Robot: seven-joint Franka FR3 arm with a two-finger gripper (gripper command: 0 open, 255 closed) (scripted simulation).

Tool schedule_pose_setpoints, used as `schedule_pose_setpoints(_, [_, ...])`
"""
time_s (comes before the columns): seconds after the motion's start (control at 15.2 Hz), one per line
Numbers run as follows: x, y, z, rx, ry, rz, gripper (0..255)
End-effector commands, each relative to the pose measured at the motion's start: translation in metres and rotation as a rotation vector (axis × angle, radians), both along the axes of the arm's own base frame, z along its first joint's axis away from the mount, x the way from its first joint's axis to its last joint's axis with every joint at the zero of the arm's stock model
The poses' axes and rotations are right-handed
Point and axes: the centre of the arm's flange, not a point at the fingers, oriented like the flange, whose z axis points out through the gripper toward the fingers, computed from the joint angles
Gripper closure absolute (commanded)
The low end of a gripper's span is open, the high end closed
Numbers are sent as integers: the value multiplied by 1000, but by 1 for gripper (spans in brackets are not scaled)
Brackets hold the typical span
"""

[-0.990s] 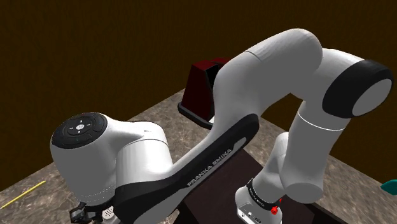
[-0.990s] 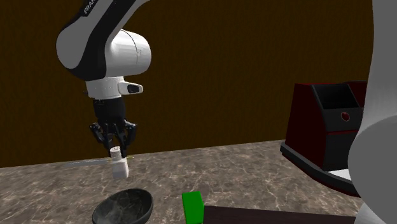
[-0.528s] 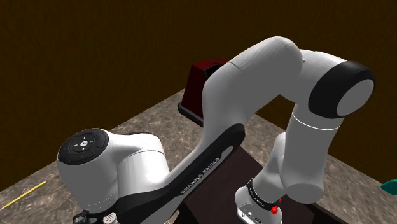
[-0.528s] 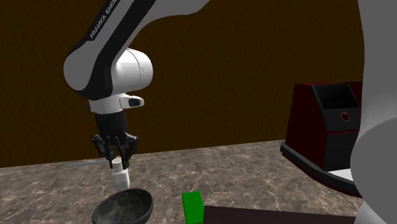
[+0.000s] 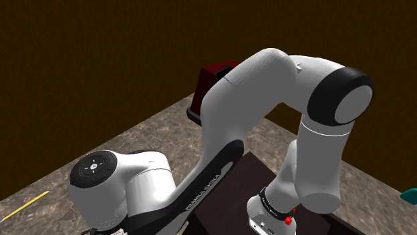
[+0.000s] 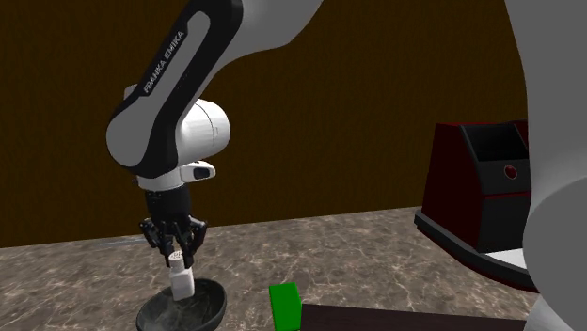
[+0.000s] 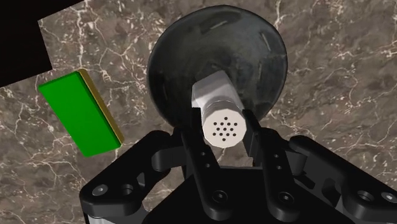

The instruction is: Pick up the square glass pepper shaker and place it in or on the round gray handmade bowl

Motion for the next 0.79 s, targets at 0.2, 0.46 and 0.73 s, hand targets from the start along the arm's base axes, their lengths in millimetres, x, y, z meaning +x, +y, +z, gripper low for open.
schedule_pose_setpoints(0.2, [0,1,-18,0,0,0,255])
schedule_pose_setpoints(0.46, [0,1,-18,0,0,0,255])
schedule_pose_setpoints(0.73, [0,1,-18,0,0,0,0])
